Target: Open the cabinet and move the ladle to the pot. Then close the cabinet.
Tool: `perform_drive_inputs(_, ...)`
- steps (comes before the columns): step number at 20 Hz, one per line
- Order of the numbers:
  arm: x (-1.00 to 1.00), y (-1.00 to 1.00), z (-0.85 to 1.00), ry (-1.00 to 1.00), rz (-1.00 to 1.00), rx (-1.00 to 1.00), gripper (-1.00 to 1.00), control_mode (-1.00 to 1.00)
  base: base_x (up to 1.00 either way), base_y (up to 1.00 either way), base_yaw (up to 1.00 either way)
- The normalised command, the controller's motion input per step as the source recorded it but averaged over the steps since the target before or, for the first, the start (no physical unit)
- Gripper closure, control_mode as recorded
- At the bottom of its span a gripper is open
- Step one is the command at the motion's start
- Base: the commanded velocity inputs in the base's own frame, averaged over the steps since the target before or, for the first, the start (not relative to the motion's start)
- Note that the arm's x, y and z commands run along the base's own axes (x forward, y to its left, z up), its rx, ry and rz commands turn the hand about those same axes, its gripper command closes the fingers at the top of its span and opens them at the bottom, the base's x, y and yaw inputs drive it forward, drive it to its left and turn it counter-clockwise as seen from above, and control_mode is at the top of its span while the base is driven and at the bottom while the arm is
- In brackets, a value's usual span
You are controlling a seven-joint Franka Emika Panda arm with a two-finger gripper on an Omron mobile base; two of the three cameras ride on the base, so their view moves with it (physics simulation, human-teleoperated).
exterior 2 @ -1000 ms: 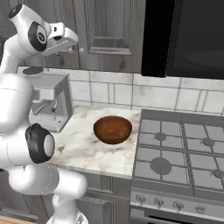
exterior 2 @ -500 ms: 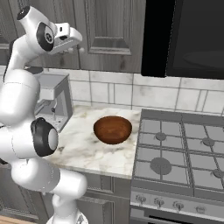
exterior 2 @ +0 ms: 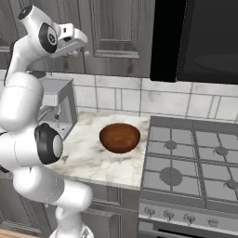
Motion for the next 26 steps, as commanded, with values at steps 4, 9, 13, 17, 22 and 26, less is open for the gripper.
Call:
perform_drive_inputs(4, -0.01, -0.03, -0.22, 0.00, 0.00, 0.00, 1.00, -1.00, 0.00, 0.00, 0.00)
perform_drive_inputs(9, -0.20, -0.05, -0.29, 0.00, 0.00, 0.00, 1.00, -1.00, 0.00, 0.00, 0.00)
perform_drive_inputs(13, -0.81, 0.00, -0.10, 0.00, 0.00, 0.00, 1.00, -1.00, 0.00, 0.00, 0.00)
perform_drive_inputs(17, -1.00, 0.04, 0.00, -0.01, -0.01, 0.00, 1.00, -1.00, 0.00, 0.00, 0.00)
perform_drive_inputs(22, -1.00, 0.38, 0.00, -0.01, -0.01, 0.00, 1.00, -1.00, 0.00, 0.00, 0.00)
perform_drive_inputs(26, -0.89, 0.62, 0.00, 0.00, 0.00, 0.00, 1.00, -1.00, 0.00, 0.00, 0.00)
